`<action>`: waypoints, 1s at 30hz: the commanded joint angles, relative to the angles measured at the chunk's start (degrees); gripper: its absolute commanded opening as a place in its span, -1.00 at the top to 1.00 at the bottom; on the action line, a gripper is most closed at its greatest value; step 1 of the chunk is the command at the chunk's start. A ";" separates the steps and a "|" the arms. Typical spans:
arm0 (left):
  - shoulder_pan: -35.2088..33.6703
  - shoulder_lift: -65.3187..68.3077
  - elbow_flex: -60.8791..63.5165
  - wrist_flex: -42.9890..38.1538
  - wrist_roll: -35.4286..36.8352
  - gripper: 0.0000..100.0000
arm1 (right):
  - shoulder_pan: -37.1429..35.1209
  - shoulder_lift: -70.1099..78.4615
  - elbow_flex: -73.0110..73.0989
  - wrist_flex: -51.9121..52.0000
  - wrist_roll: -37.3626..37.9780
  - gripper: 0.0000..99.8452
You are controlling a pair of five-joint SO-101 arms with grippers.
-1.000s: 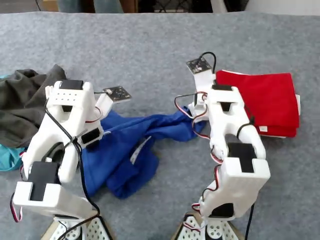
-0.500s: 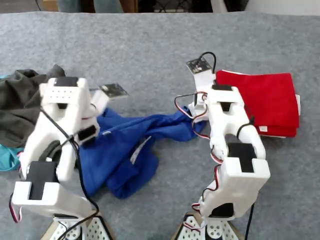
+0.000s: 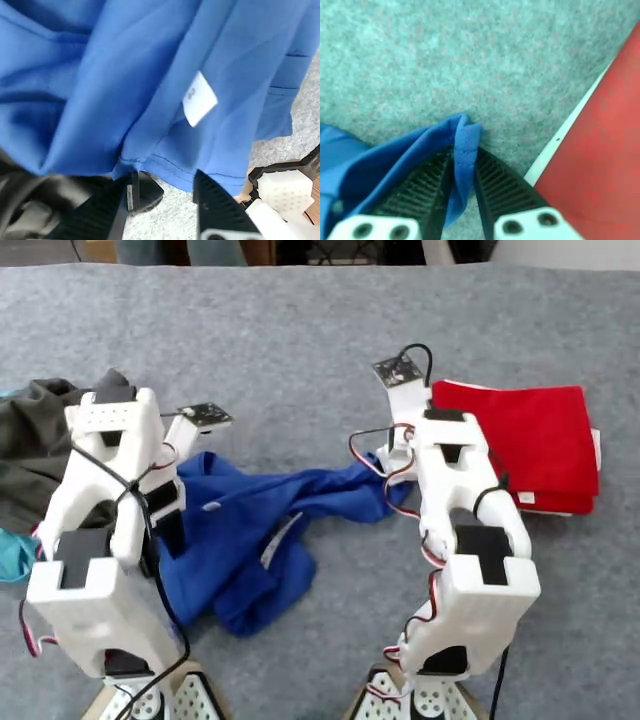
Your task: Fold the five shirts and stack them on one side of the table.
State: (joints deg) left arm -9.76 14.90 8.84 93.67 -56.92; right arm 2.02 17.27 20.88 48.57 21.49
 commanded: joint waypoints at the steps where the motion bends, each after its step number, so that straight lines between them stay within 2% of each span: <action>1: 0.13 1.14 -5.23 0.88 -0.53 0.82 | -1.58 0.04 -0.04 -1.85 0.18 0.97; 3: 0.66 1.67 -7.96 4.04 0.00 0.93 | -1.58 0.04 -0.04 -1.85 0.18 0.97; 5: 1.36 1.41 -9.63 7.21 0.09 0.94 | -1.58 0.04 -0.04 -1.85 0.18 0.97; 10: 1.98 -0.88 -9.54 7.21 3.78 0.94 | -1.58 0.04 -0.04 -1.85 0.18 0.97; 16: 5.32 -6.15 -6.02 6.77 3.34 0.94 | -1.58 0.04 -0.04 -1.85 0.18 0.97; 20: 3.30 -6.15 -5.67 1.23 -5.36 0.93 | -1.58 0.04 -0.04 -1.85 0.18 0.97; 23: 3.47 -4.31 -4.79 0.53 -10.73 0.81 | -1.58 0.04 -0.04 -1.85 0.18 0.97; 26: 3.03 -0.62 -4.97 0.26 -14.24 0.73 | -1.58 0.04 -0.04 -1.85 0.18 0.97; 30: 2.95 3.52 -5.14 0.44 -16.00 0.73 | -1.58 0.04 -0.04 -1.85 0.18 0.97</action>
State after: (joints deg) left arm -6.24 17.63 4.00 94.55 -68.97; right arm 2.02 17.27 20.88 48.48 21.49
